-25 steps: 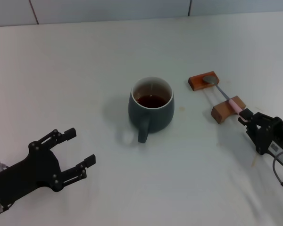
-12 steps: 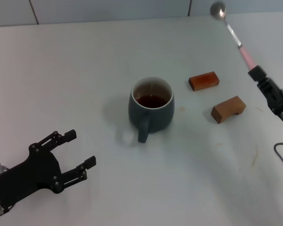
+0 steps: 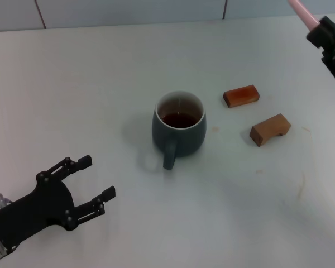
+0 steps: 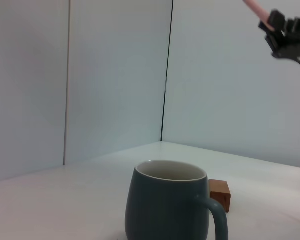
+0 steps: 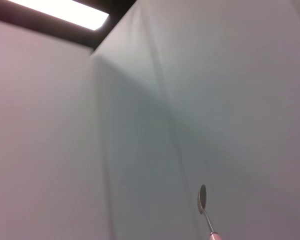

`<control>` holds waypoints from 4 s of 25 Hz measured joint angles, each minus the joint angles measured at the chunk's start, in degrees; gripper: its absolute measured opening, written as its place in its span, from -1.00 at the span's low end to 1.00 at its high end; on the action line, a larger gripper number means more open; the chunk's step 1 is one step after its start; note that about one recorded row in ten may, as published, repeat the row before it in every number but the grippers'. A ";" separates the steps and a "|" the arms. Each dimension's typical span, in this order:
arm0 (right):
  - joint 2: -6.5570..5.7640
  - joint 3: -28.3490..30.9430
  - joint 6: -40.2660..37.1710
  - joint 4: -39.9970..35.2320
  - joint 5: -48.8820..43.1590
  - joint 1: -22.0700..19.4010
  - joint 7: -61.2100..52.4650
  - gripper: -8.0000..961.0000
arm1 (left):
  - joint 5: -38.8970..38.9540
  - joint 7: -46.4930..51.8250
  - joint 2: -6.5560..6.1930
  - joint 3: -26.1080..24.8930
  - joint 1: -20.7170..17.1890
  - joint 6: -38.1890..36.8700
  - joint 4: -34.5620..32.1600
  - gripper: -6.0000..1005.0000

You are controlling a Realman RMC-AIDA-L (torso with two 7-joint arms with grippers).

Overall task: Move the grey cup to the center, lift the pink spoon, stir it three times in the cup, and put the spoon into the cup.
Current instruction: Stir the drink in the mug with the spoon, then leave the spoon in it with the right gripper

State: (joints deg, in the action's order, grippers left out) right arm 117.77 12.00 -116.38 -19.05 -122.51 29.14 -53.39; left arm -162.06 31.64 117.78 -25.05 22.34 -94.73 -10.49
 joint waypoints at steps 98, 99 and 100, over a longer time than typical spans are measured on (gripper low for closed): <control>0.98 -77.31 16.81 -26.96 -38.87 49.13 -76.18 -0.68 | -0.22 0.00 0.08 0.54 -0.26 0.42 0.57 0.64; 0.98 -77.40 16.25 -26.95 -39.96 49.19 -76.69 -0.67 | -0.22 0.00 0.08 0.54 -0.26 0.42 0.58 0.64; 0.98 -77.40 16.25 -26.95 -39.96 49.19 -76.69 -0.67 | -0.22 0.00 0.08 0.54 -0.26 0.42 0.58 0.64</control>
State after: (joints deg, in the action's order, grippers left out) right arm 118.75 -65.40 -100.13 -46.00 -162.47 78.33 -130.07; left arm -162.28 31.64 117.85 -24.52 22.07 -94.31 -9.91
